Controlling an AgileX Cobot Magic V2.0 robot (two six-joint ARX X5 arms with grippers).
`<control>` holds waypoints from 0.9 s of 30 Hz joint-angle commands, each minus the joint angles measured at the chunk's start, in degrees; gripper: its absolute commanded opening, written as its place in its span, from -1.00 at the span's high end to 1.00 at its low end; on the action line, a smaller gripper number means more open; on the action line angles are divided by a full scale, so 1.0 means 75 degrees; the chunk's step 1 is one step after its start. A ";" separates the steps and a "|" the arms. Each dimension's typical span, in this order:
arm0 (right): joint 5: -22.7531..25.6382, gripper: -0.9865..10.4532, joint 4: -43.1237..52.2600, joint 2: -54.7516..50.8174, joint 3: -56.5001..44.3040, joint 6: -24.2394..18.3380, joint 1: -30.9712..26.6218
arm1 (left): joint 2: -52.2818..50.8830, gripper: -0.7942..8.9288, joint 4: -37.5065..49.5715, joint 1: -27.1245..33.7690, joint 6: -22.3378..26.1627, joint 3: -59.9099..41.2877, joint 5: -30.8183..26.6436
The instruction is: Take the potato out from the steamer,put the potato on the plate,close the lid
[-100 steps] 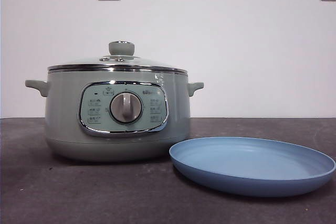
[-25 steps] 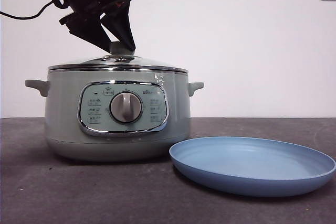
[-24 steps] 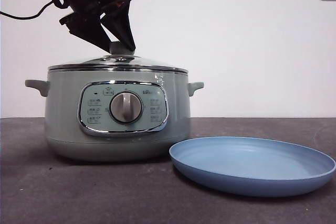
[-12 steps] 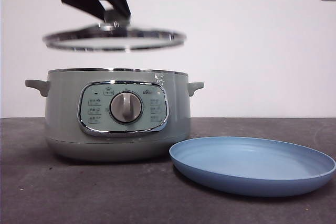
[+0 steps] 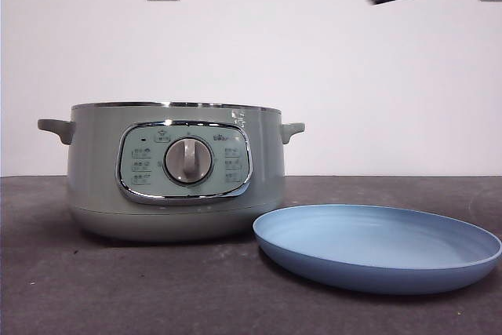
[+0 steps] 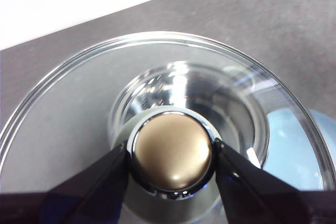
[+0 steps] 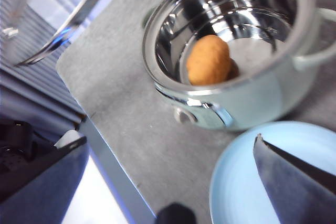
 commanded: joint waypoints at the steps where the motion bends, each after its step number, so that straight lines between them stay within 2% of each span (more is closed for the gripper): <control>1: 0.0251 -0.22 0.0082 0.0807 0.0673 -0.0149 0.0376 | -0.0589 0.85 -0.0146 0.0041 -0.0055 0.0064 -0.0175; 6: 0.0956 -0.22 -0.0050 0.2349 0.2060 -0.0236 0.1017 | -0.1419 0.85 -0.1020 0.0052 -0.0259 0.0064 -0.0551; 15: 0.2136 -0.22 -0.0376 0.4774 0.4249 -0.0973 0.1821 | -0.2550 0.85 -0.2323 0.0052 -0.0603 0.0064 -0.0903; 20: 0.2734 -0.22 -0.0149 0.5569 0.4674 -0.1244 0.2031 | -0.2702 0.85 -0.2728 0.0052 -0.0656 0.0064 -0.0903; 27: 0.2917 -0.22 0.0309 0.6280 0.4674 -0.1285 0.2139 | -0.2702 0.85 -0.2771 0.0052 -0.0656 0.0064 -0.0892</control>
